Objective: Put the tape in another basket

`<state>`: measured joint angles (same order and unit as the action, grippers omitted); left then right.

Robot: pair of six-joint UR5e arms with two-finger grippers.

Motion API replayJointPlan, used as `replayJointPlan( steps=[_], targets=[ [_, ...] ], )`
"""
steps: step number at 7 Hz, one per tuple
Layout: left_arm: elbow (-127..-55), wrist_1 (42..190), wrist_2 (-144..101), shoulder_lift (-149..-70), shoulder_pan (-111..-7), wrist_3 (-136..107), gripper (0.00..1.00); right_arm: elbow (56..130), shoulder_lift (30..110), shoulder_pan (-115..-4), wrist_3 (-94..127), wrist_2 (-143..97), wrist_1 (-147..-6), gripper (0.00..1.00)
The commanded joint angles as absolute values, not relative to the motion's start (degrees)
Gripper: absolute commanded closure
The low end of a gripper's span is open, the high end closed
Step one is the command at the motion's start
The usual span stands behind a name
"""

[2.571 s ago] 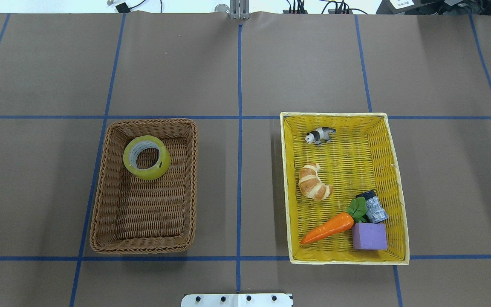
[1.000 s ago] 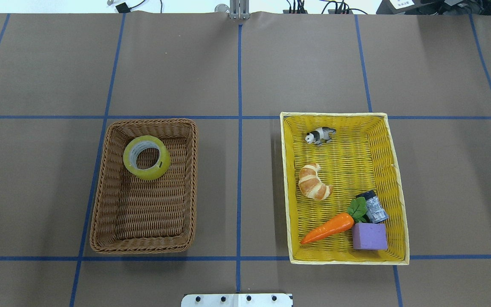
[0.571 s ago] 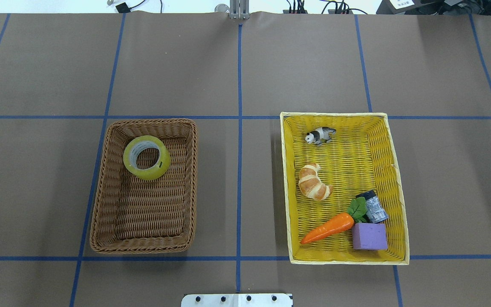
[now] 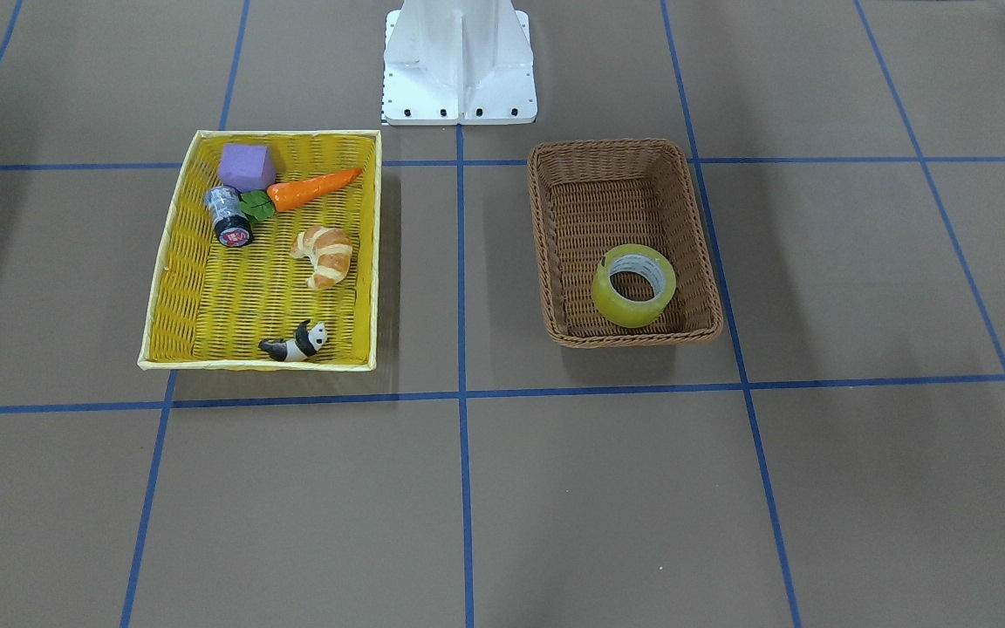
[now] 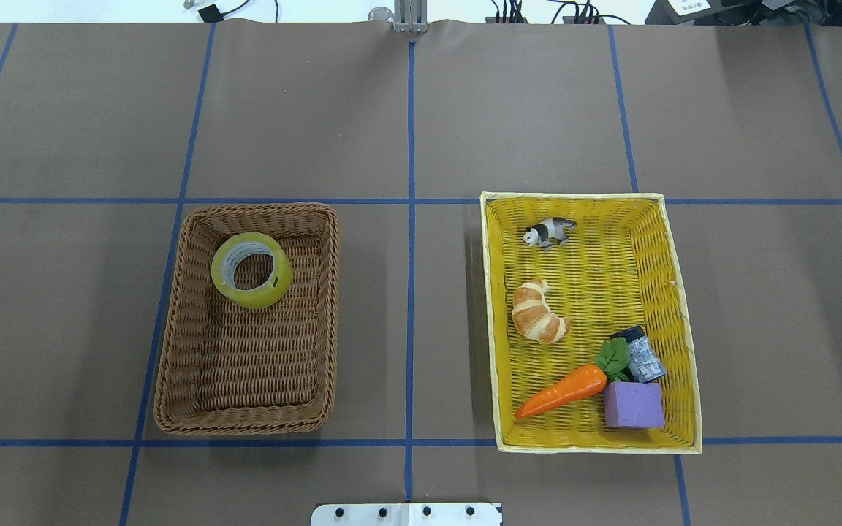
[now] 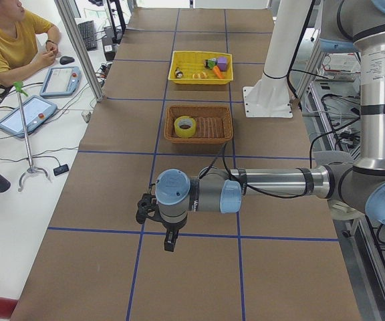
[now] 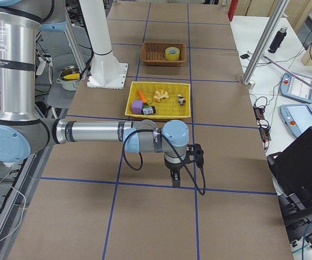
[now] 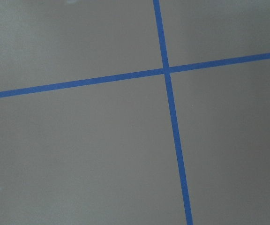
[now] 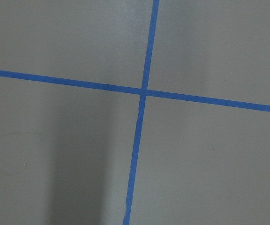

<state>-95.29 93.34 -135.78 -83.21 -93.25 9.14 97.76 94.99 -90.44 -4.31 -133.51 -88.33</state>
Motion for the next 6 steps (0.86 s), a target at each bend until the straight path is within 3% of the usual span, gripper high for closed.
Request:
replayJointPlan(
  steps=[1,6],
  targets=[
    [-95.3,93.3,-135.8,-82.8,-93.3,9.1,0.01,97.7,95.1,-90.4,-4.3,-133.5,-88.3,0.00],
    [-95.4,93.3,-135.0,-82.9,-93.3,8.9,0.01,97.6,95.1,-90.4,-4.3,-133.2,-88.4,0.00]
  ],
)
